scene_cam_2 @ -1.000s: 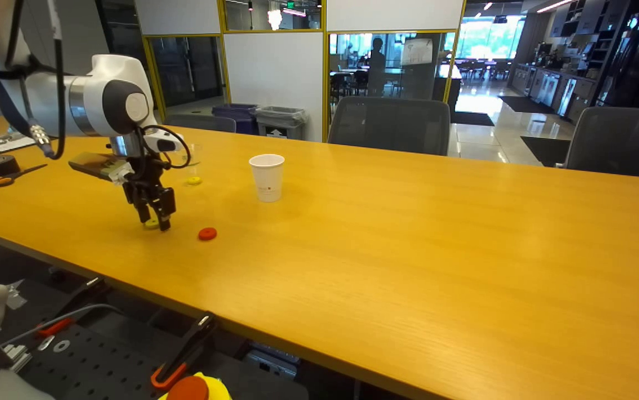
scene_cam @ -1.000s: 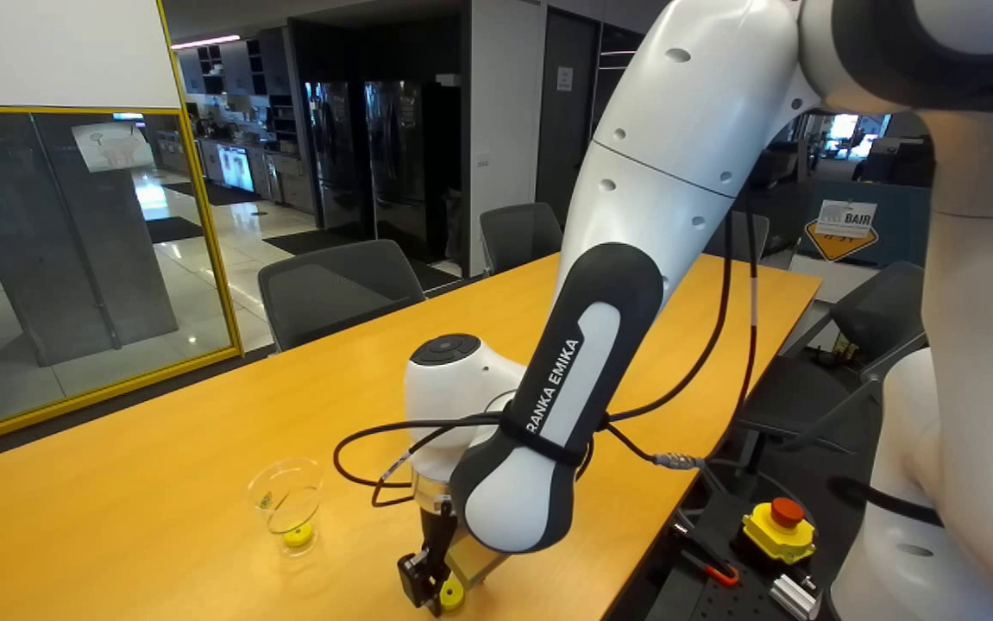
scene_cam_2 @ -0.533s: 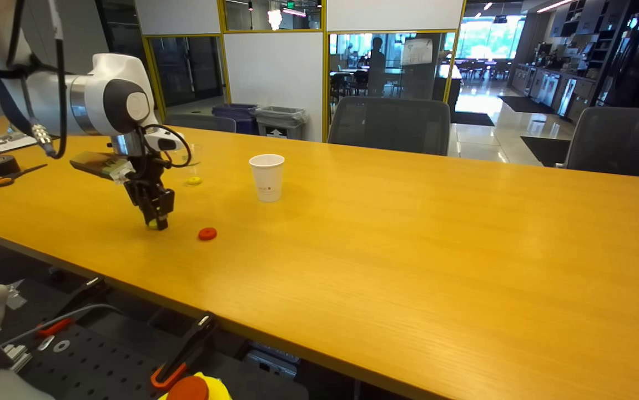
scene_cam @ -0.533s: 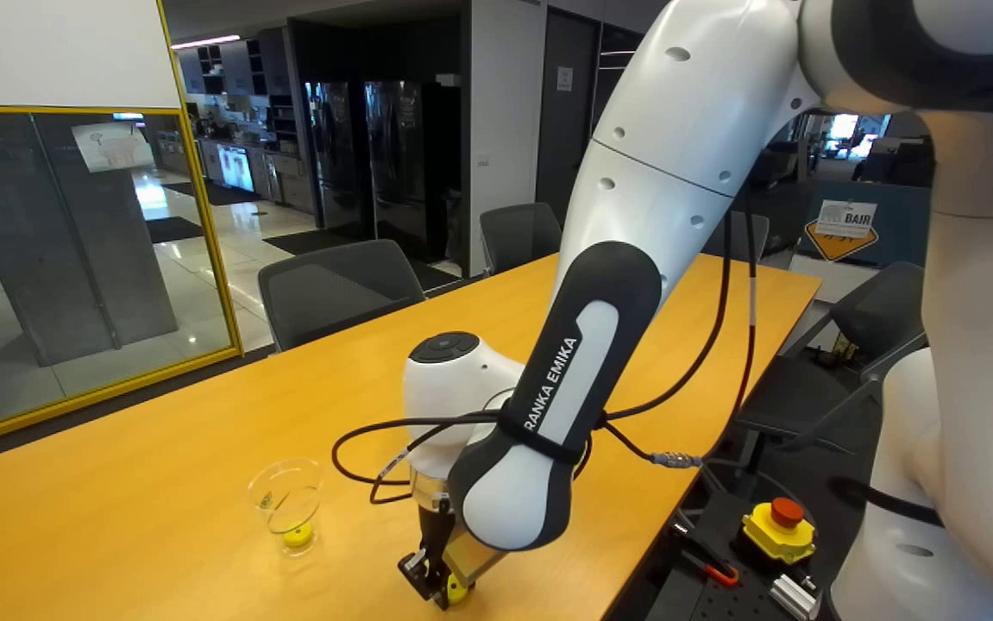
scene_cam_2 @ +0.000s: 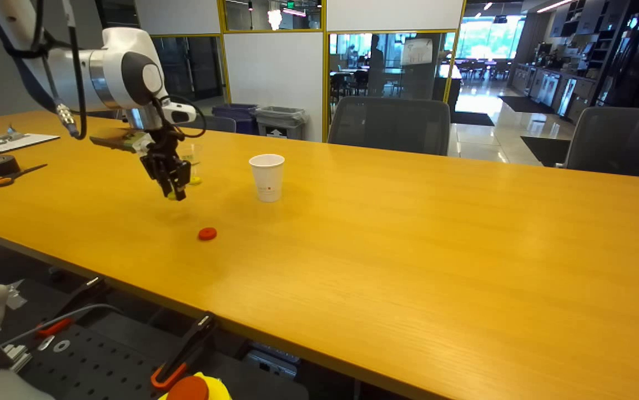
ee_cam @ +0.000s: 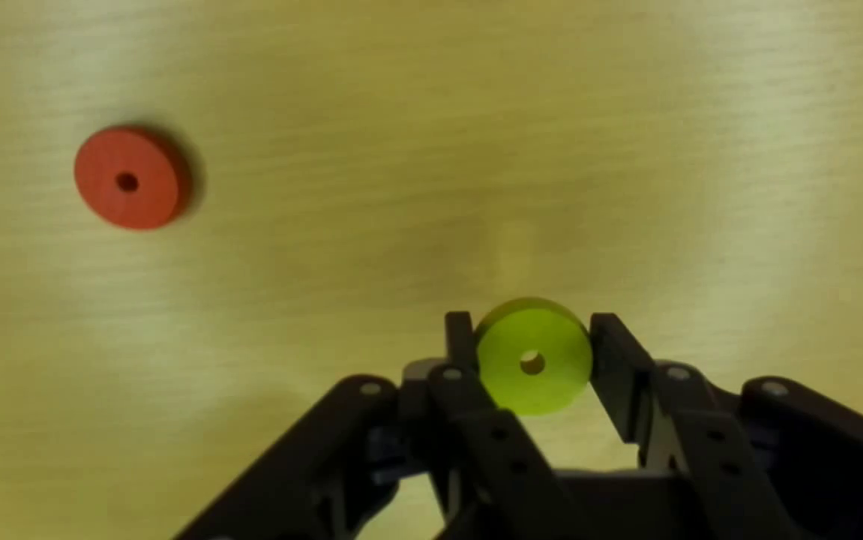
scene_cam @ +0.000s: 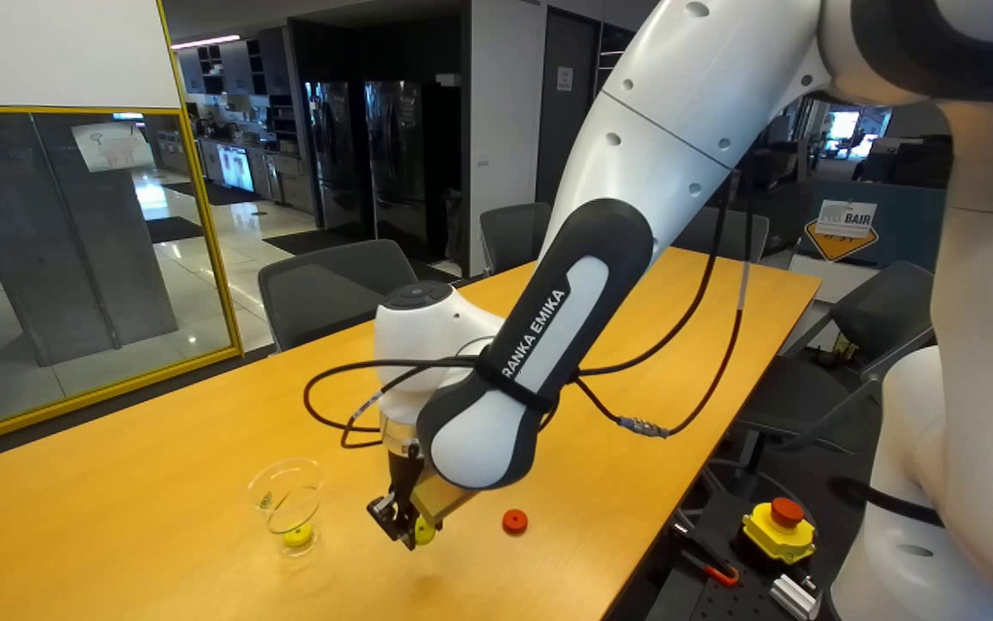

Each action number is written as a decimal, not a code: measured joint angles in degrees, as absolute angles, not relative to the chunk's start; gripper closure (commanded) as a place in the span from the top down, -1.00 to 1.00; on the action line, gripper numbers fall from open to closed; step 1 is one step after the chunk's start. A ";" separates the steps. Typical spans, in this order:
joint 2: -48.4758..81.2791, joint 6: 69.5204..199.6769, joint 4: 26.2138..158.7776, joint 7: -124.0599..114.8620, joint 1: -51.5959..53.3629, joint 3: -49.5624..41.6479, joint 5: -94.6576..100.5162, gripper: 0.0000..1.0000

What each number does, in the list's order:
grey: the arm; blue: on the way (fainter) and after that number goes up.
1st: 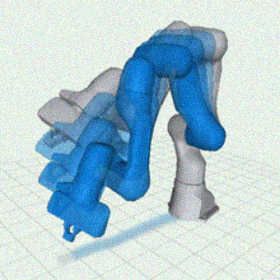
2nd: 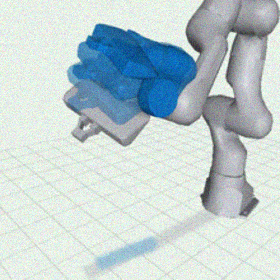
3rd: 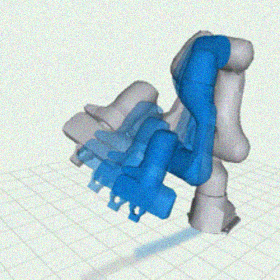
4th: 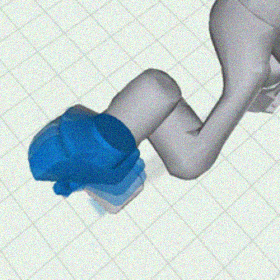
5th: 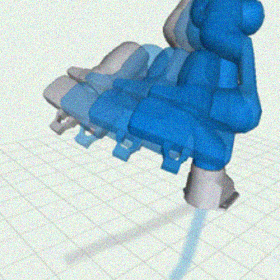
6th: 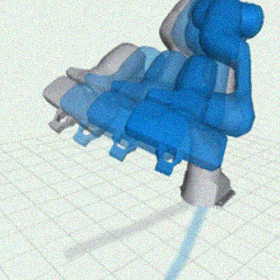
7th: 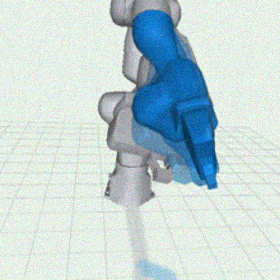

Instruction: Pick the orange rings and put them in the white cup and put the yellow rings in the clear cup

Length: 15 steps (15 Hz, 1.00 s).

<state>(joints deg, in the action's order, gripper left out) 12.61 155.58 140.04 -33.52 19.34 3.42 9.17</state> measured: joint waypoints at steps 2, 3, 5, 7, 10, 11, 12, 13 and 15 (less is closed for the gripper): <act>11.71 152.11 136.31 -33.68 19.34 3.28 11.22 -0.66; 11.53 150.43 134.27 -33.74 19.34 3.29 12.28 -0.66; 11.54 147.38 130.42 -33.78 19.34 3.48 14.11 -0.66; 11.92 144.73 126.69 -33.77 19.34 3.96 15.35 -0.66; 13.50 141.59 121.26 -33.67 19.44 5.27 16.19 -0.66; 14.30 140.80 119.54 -33.58 19.54 5.73 16.23 -0.66; 15.14 140.22 117.93 -33.46 19.65 6.15 16.23 -0.66; 15.97 139.75 116.47 -33.33 19.80 6.50 16.23 -0.66; 17.66 139.12 113.84 -33.16 20.31 6.91 16.23 -0.66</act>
<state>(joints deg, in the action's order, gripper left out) 17.66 139.12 113.84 -33.16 20.31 6.91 16.23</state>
